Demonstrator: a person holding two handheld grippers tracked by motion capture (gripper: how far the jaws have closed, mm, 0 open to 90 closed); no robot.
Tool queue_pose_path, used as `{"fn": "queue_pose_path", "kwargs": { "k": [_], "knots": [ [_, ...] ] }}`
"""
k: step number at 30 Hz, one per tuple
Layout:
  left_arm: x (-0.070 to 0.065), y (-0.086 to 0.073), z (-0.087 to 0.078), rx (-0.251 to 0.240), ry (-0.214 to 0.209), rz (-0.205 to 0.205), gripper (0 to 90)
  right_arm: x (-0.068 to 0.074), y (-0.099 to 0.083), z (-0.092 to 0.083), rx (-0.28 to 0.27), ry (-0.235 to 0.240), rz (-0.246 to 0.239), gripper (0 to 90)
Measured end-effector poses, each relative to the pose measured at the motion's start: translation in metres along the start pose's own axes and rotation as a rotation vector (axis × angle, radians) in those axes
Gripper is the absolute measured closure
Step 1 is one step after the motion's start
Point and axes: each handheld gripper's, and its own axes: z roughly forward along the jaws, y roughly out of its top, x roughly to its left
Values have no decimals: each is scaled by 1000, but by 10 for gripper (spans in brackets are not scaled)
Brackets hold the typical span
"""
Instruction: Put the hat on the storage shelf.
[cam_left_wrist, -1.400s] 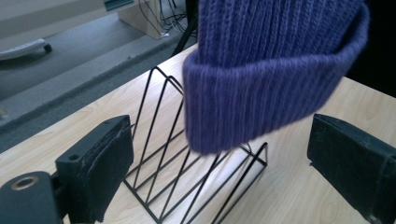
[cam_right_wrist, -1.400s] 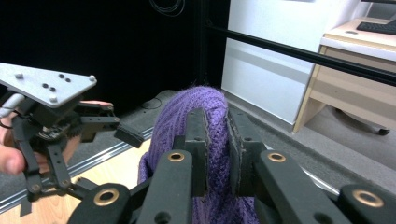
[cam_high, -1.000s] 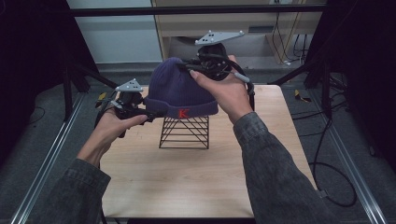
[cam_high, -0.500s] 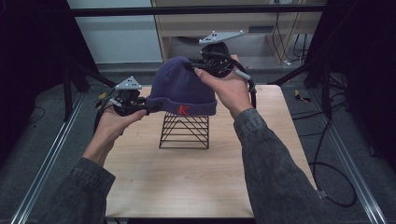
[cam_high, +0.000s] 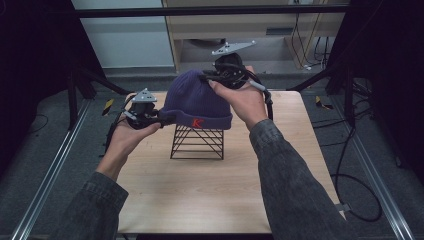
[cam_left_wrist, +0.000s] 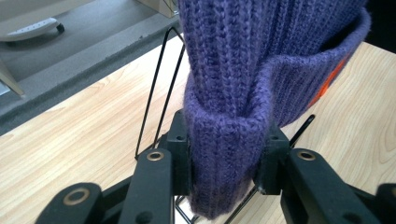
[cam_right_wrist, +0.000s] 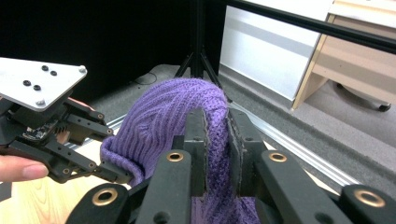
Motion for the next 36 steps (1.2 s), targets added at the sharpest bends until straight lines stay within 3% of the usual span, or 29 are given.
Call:
{"fn": "queue_pose_path", "kwargs": {
  "k": [12,23,36],
  "knots": [
    [-1,-11,7,32,2,8,647,2,-11,7,43,6,-4,792],
    [-3,-16,8,49,9,40,646,4,-18,6,63,19,-15,791],
    [-5,-22,12,54,12,30,645,7,-30,3,68,32,-8,791]
  ]
}}
